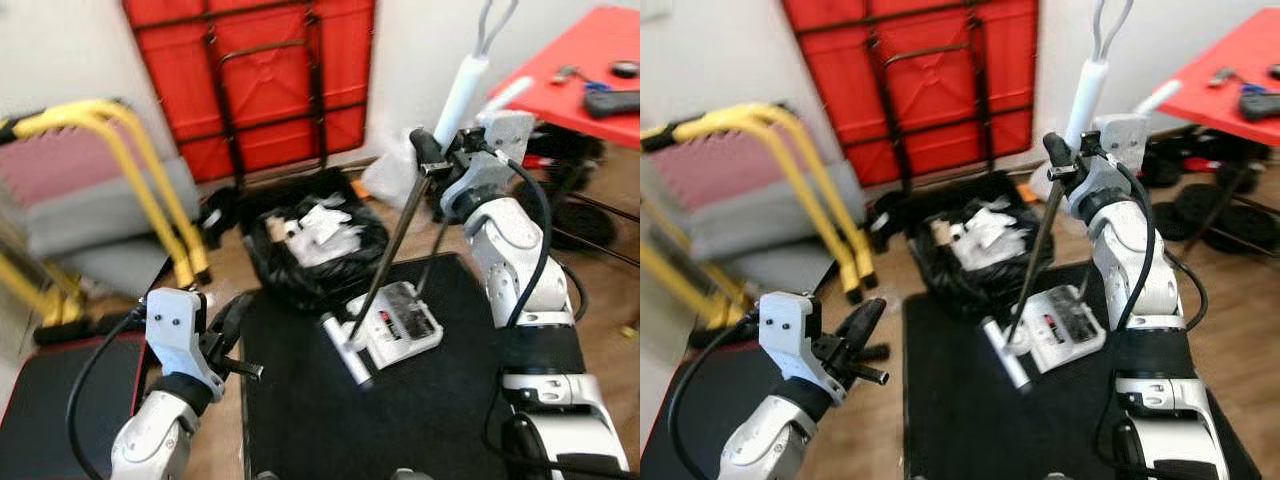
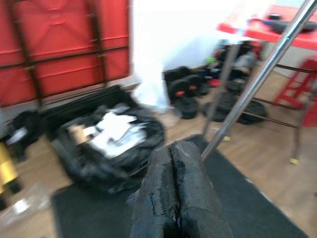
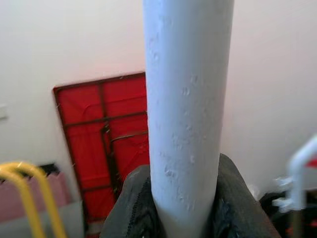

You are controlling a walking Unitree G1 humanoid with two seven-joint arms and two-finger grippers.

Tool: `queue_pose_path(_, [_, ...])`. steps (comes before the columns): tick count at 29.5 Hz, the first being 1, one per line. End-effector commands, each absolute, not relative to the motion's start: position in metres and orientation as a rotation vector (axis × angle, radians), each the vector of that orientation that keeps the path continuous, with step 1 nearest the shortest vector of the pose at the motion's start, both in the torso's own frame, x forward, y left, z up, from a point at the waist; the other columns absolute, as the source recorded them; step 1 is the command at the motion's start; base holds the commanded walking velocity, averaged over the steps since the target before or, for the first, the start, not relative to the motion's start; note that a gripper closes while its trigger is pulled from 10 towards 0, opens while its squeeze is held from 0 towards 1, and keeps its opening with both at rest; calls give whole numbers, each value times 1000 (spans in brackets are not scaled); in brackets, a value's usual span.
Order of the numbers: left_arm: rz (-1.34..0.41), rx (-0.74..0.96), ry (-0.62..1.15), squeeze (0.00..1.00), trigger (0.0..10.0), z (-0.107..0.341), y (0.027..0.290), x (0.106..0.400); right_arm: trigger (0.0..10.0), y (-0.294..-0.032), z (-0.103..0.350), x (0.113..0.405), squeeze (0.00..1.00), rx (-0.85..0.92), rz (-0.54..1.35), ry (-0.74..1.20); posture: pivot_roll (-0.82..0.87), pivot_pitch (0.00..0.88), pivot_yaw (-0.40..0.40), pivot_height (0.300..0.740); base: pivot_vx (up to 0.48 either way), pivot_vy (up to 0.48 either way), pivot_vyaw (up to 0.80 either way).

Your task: Sweep floor

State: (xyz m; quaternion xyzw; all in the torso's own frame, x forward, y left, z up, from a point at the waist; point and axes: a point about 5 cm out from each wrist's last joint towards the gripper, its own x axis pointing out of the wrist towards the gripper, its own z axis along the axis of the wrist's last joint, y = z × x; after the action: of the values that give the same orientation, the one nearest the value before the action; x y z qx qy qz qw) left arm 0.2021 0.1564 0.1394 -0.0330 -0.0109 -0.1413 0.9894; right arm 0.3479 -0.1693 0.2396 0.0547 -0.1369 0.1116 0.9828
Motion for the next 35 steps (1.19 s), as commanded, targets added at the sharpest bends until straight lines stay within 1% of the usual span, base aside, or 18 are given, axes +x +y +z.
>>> queue_pose_path(1, [-168, -58, -6, 0, 10000, 137, 162, 202, 10000, -162, 248, 340, 0, 96, 292, -311, -161, 106, 21, 740, 296, 0, 0])
queue_pose_path(2, [-169, -58, -4, 0, 10000, 138, 162, 202, 10000, -157, 246, 336, 0, 84, 335, -303, -162, 107, 22, 740, 296, 0, 794])
queue_pose_path(8, [-166, -54, -3, 0, 10000, 138, 162, 202, 10000, -156, 248, 335, 0, 115, 355, -337, -163, 108, 22, 740, 299, 0, 794])
queue_pose_path(13, [-164, -44, -8, 0, 10000, 139, 163, 203, 10000, -156, 249, 338, 0, 134, 344, -321, -158, 112, 23, 740, 300, 0, 0])
queue_pose_path(21, [-165, -34, -9, 0, 10000, 140, 163, 202, 10000, -150, 246, 333, 0, 158, 385, -298, -154, 120, 27, 740, 279, 0, 0])
queue_pose_path(23, [-211, -26, 5, 0, 10000, 141, 160, 200, 10000, -149, 244, 333, 0, 156, 372, -288, -146, 134, 29, 740, 0, 0, 0])
queue_pose_path(24, [-274, -20, 10, 0, 10000, 144, 154, 197, 10000, -149, 242, 334, 0, 152, 351, -285, -142, 145, 31, 740, 0, 0, 0])
queue_pose_path(29, [-317, -20, 10, 0, 10000, 146, 150, 195, 10000, -152, 242, 336, 0, 150, 332, -289, -135, 163, 35, 740, 0, 0, 0])
queue_pose_path(30, [-341, -24, 12, 0, 10000, 148, 148, 193, 10000, -155, 242, 338, 0, 151, 320, -298, -136, 188, 43, 740, 0, 0, 0])
queue_pose_path(32, [-373, -33, 15, 0, 10000, 151, 145, 189, 10000, -158, 244, 342, 0, 139, 308, -313, -132, 208, 47, 740, 0, 0, 0])
queue_pose_path(34, [-383, -37, 16, 0, 10000, 151, 144, 188, 10000, -160, 244, 343, 0, 129, 305, -317, -132, 208, 47, 740, 0, 0, 0])
queue_pose_path(35, [-396, -42, 17, 0, 10000, 153, 143, 186, 10000, -161, 245, 345, 0, 118, 299, -320, -125, 231, 51, 740, 0, 0, 0])
